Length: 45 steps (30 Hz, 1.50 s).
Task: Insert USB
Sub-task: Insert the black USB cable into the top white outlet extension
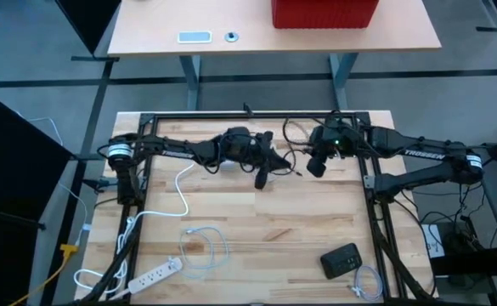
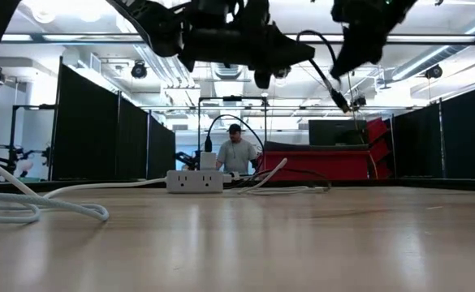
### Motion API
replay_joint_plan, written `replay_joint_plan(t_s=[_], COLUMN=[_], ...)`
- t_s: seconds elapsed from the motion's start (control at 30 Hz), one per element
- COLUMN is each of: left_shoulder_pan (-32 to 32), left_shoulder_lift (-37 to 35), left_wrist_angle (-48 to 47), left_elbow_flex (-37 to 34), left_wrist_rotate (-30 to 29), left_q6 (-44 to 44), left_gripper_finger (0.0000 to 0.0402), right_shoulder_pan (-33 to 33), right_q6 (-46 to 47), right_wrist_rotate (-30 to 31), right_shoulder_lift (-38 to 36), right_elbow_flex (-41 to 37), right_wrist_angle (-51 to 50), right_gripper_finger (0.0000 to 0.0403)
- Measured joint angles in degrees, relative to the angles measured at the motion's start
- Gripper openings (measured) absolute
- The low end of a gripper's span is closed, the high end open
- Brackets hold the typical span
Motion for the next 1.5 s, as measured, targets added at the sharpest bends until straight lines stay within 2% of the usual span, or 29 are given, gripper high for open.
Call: replay_joint_plan(t_s=[0.23, 0.47, 0.67, 0.8, 0.9, 1.03, 1.13, 1.3, 1.5], left_shoulder_pan=[6.3, 10.45, 11.59, 13.02, 13.73, 14.6, 14.99, 14.6, 12.93], left_shoulder_lift=[0.0, 0.15, 0.22, 0.35, 0.34, 0.35, 0.35, 0.35, 0.35], left_wrist_angle=[0.81, 0.47, -1.57, 1.15, 6.07, 5.92, 5.79, 4.29, 4.15], left_elbow_flex=[0.0, -0.73, -1.42, -2.49, -2.73, -2.82, -2.82, -2.91, -2.91], left_wrist_rotate=[11.62, 18.04, 22.96, 23.37, 24.04, 21.66, 20.82, 20.9, 20.49], left_q6=[-14.55, -21.36, -21.79, -24.33, -28.29, -32.85, -34.98, -34.91, -33.98], left_gripper_finger=[0.0007, 0.0007, 0.0007, 0.0007, 0.0007, 0.0007, 0.0007, 0.0007, 0.0007], right_shoulder_pan=[1.97, 2.62, 2.64, 2.64, 2.63, 2.92, 2.88, 2.88, 2.58], right_q6=[2.17, 4.33, 7.77, 7.74, 5.65, 1.36, -2.91, -6.07, -5.01], right_wrist_rotate=[-8.17, -7.74, -4.97, 0.59, 0.66, 0.53, -2.03, -10.8, -11.42], right_shoulder_lift=[-0.56, -3.34, -7.63, -9.92, -10.4, -9.08, -6.94, -1.85, 3.96], right_elbow_flex=[-0.46, -0.49, -0.49, -0.49, -0.49, -1.69, -5.0, -10.37, -10.52], right_wrist_angle=[-5.37, -8.19, -2.03, 3.38, 6.57, 10.16, 14.64, 26.58, 32.64], right_gripper_finger=[0.0182, 0.02, 0.0198, 0.0191, 0.0186, 0.018, 0.0177, 0.0174, 0.0174])
